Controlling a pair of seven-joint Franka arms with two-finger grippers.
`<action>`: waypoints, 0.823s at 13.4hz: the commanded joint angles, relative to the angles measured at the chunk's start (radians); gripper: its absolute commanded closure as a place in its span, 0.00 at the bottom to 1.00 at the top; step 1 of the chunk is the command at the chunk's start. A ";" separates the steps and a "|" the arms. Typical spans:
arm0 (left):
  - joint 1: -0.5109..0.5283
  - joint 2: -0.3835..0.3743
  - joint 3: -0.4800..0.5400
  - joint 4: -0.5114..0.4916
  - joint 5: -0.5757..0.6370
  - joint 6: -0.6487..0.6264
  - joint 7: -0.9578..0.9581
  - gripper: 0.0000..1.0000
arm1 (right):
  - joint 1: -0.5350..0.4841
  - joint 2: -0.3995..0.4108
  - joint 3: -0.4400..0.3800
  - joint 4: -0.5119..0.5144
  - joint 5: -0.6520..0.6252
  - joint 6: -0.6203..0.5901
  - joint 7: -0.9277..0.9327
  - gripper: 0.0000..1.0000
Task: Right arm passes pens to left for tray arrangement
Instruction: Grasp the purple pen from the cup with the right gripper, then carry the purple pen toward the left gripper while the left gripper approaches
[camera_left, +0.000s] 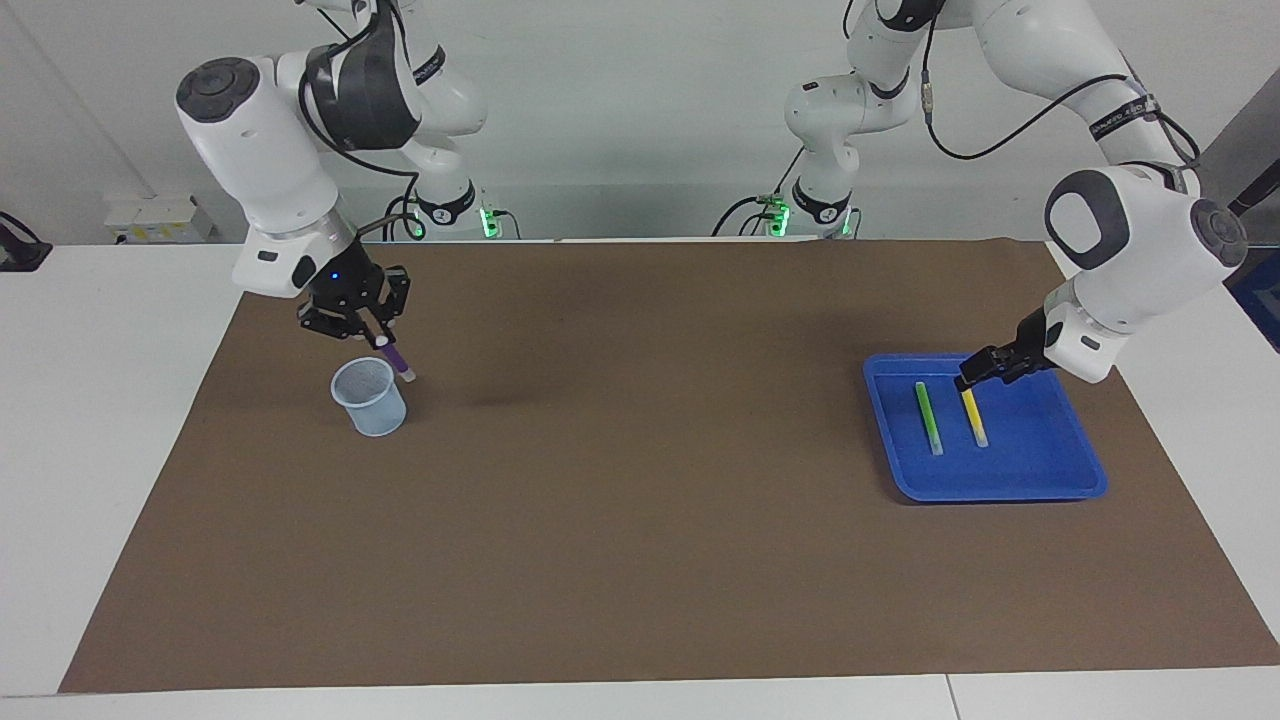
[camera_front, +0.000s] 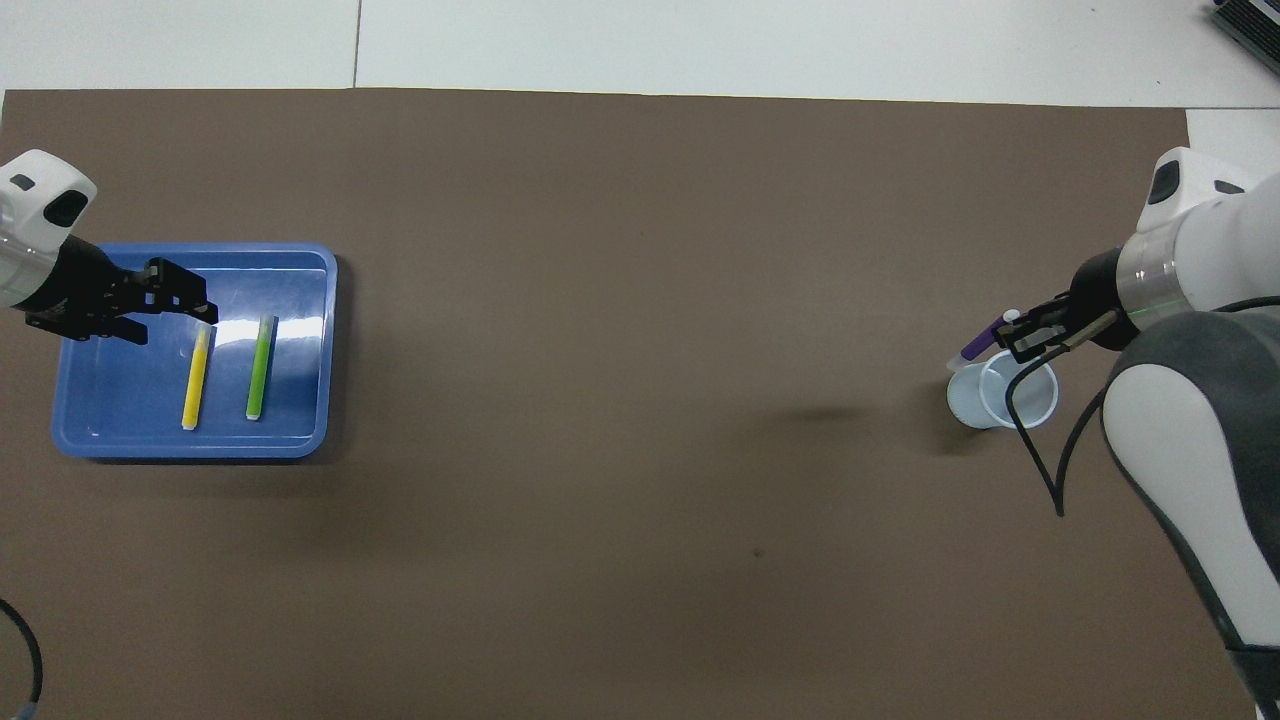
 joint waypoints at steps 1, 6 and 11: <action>-0.022 -0.029 0.007 0.029 -0.101 -0.057 -0.182 0.14 | 0.052 0.009 0.007 0.061 0.106 -0.032 0.148 1.00; -0.023 -0.090 -0.049 0.017 -0.296 -0.064 -0.589 0.14 | 0.247 0.016 0.007 0.047 0.293 0.193 0.590 1.00; -0.036 -0.148 -0.077 -0.026 -0.489 -0.011 -0.931 0.14 | 0.418 0.018 0.007 -0.006 0.409 0.457 0.912 1.00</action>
